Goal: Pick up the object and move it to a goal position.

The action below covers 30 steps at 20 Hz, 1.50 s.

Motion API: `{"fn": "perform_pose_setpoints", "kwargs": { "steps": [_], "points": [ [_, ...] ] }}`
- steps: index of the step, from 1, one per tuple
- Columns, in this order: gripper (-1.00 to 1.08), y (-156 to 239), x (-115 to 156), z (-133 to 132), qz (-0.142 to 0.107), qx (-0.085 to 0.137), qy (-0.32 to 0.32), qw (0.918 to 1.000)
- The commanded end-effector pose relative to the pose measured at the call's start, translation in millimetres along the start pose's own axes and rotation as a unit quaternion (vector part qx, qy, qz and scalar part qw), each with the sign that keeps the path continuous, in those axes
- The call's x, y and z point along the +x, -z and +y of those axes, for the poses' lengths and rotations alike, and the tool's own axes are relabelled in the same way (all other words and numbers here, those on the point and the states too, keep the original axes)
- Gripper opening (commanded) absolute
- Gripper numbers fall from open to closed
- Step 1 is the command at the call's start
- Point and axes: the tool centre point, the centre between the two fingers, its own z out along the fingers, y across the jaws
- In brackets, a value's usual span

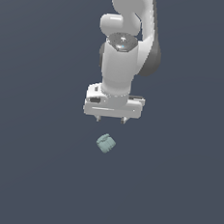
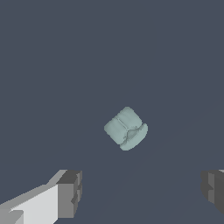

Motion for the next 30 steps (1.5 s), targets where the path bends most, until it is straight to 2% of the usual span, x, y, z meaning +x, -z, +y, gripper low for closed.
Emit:
{"fn": "perform_pose_setpoints", "kwargs": {
  "steps": [1, 11, 17, 23, 30],
  "points": [
    [1.00, -1, 0, 0, 0.000, 0.000, 0.002, 1.0000],
    [1.00, -17, 3, 2, -0.005, 0.000, 0.054, 0.9985],
    [1.00, -36, 7, 5, -0.010, 0.002, 0.116, 0.9932],
    [1.00, -60, 10, 7, -0.016, 0.008, 0.193, 0.9811],
    [1.00, -88, 13, 10, -0.020, 0.016, 0.277, 0.9606]
  ]
}}
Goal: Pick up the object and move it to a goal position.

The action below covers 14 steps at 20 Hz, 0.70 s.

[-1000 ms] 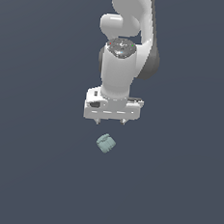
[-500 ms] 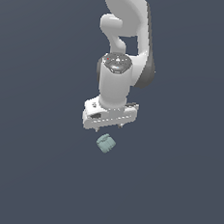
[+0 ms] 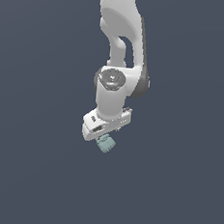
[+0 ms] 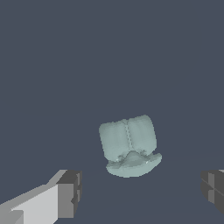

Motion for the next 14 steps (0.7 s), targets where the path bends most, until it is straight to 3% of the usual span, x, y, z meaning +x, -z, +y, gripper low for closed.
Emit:
{"fn": "perform_pose_setpoints", "kwargs": {
  "steps": [1, 14],
  "points": [
    [1.00, -9, 1, 1, -0.001, 0.003, 0.029, 0.9996],
    [1.00, -32, 1, 5, -0.001, 0.011, 0.101, 0.9948]
  ]
}}
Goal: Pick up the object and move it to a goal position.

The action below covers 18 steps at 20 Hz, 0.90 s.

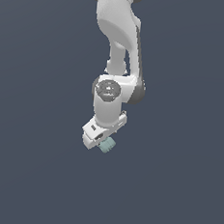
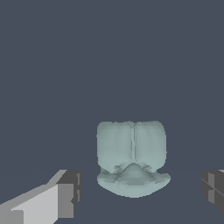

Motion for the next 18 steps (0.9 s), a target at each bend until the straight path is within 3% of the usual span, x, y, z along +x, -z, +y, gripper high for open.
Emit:
{"fn": "perform_pose_setpoints", "kwargs": {
  "steps": [1, 18],
  "points": [
    [1.00, -1, 0, 0, 0.000, 0.000, 0.005, 1.0000],
    [1.00, -52, 0, 0, 0.000, 0.000, 0.006, 1.0000]
  ]
}}
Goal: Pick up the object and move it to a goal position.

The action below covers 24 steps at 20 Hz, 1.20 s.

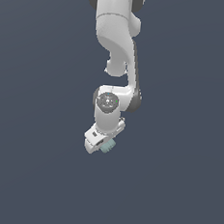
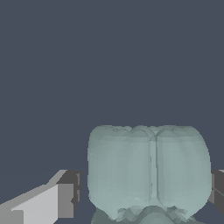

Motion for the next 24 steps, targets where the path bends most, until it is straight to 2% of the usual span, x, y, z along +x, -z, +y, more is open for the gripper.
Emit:
{"fn": "perform_pose_setpoints", "kwargs": {
  "steps": [1, 2, 3, 16, 24],
  "points": [
    [1.00, -3, 1, 1, 0.001, -0.001, 0.000, 1.0000],
    [1.00, -2, 1, 1, 0.001, -0.001, 0.000, 1.0000],
    [-1.00, -2, 1, 1, 0.001, -0.001, 0.000, 1.0000],
    [-1.00, -1, 0, 1, 0.001, -0.001, 0.000, 1.0000],
    [-1.00, 19, -15, -3, 0.001, -0.001, 0.000, 1.0000]
  ]
}}
